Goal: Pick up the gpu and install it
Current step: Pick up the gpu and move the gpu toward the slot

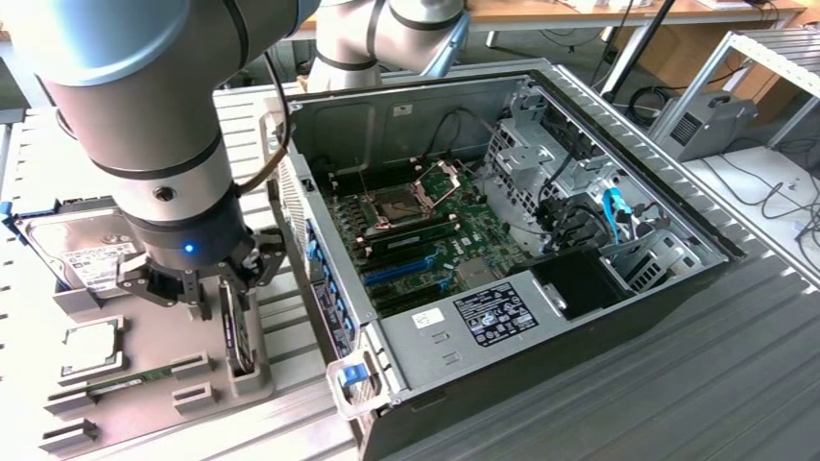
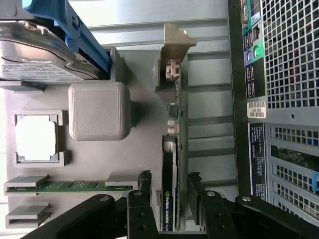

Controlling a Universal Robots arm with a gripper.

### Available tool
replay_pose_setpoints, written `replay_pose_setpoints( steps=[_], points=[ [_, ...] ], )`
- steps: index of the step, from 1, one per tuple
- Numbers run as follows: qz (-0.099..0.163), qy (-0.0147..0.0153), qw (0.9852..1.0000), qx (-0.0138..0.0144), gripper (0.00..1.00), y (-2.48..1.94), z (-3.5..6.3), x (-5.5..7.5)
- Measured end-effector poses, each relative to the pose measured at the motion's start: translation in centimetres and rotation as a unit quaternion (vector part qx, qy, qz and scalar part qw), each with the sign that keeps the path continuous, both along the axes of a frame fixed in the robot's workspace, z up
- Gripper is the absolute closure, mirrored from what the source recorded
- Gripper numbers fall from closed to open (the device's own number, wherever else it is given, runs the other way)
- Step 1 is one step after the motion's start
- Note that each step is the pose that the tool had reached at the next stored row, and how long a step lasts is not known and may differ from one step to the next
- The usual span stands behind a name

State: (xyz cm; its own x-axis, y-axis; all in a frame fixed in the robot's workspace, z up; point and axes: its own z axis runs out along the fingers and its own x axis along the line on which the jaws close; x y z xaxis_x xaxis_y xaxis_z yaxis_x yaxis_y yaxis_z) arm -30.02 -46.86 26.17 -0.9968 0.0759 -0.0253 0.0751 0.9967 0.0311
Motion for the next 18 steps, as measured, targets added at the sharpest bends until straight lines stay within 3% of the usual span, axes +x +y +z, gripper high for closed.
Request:
replay_pose_setpoints(
  steps=[12, 18],
  points=[
    [0.000, 0.0002, 1.0000, -0.0036, 0.58, 1.82, -1.33, 0.1],
    [0.000, 0.0001, 1.0000, -0.0053, 0.58, 2.04, -1.96, 0.1]
  ],
)
